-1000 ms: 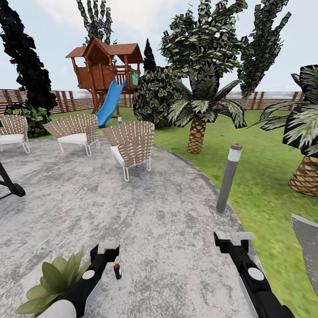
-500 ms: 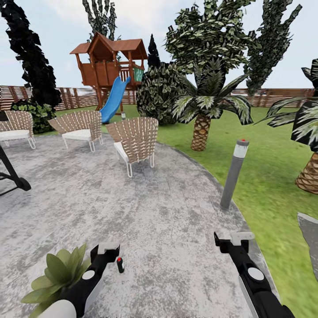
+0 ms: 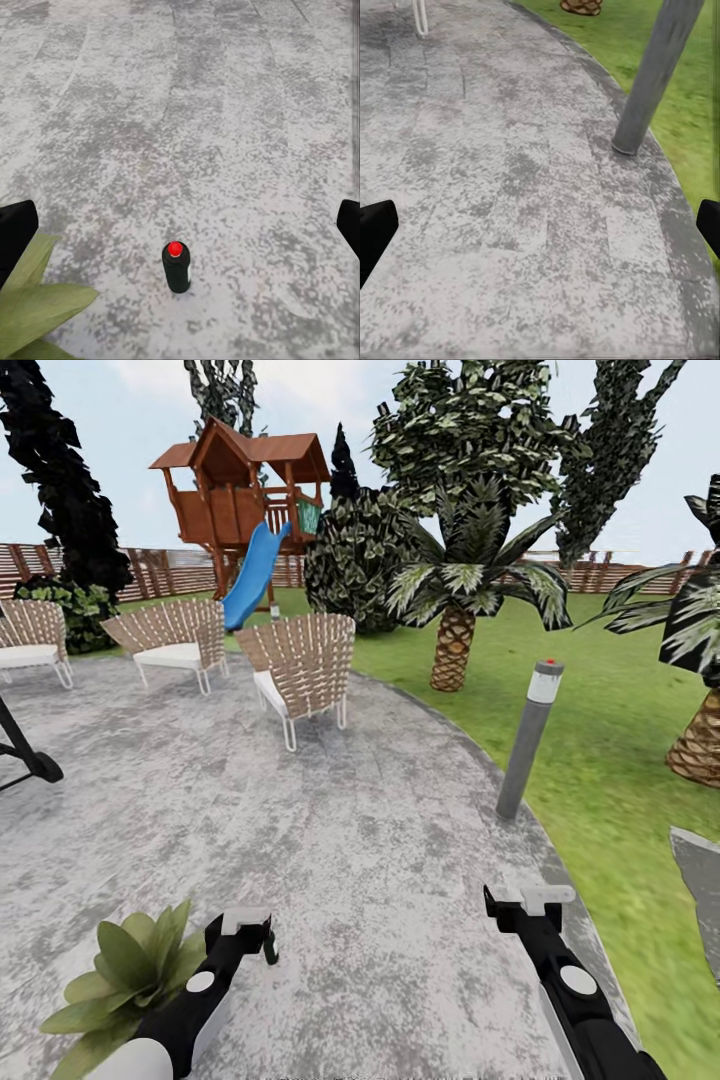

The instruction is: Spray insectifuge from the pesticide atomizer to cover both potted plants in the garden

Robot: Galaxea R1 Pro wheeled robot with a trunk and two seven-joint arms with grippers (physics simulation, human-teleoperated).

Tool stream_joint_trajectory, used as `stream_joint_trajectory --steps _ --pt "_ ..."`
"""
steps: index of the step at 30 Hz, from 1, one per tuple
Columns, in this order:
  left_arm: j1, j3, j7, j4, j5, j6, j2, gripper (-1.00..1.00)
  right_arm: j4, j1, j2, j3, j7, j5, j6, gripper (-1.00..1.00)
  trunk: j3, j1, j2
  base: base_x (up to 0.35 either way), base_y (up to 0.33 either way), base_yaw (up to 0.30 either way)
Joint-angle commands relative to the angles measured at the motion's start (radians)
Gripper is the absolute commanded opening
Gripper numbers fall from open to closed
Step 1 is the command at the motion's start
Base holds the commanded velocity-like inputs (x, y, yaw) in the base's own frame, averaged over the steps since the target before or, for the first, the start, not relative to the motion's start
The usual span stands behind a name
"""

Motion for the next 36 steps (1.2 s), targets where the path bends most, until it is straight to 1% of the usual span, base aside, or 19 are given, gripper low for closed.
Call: stream_joint_trajectory --steps 1,25,30,36 --pt "-0.001 0.001 0.003 0.001 -0.003 -0.003 0.000 1.00 -0.002 0.000 0.000 0.000 0.000 0.008 0.006 1.00 -0.005 0.004 -0.008 0.000 0.000 -0.185" --pt "-0.002 0.002 0.005 0.004 -0.004 -0.006 0.003 1.00 -0.002 -0.001 0.004 0.001 0.000 0.008 0.008 1.00 -0.111 0.096 -0.176 0.000 0.000 -0.191" --pt "-0.002 0.002 0.005 0.004 -0.004 -0.006 0.003 1.00 -0.002 -0.001 0.004 0.001 -0.001 0.008 0.008 1.00 -0.133 0.115 -0.211 0.000 0.000 -0.065" --pt "-0.002 0.002 0.005 0.004 -0.003 -0.005 0.003 1.00 -0.002 0.000 0.004 0.001 -0.001 0.008 0.008 1.00 -0.160 0.138 -0.253 0.000 0.000 0.058"
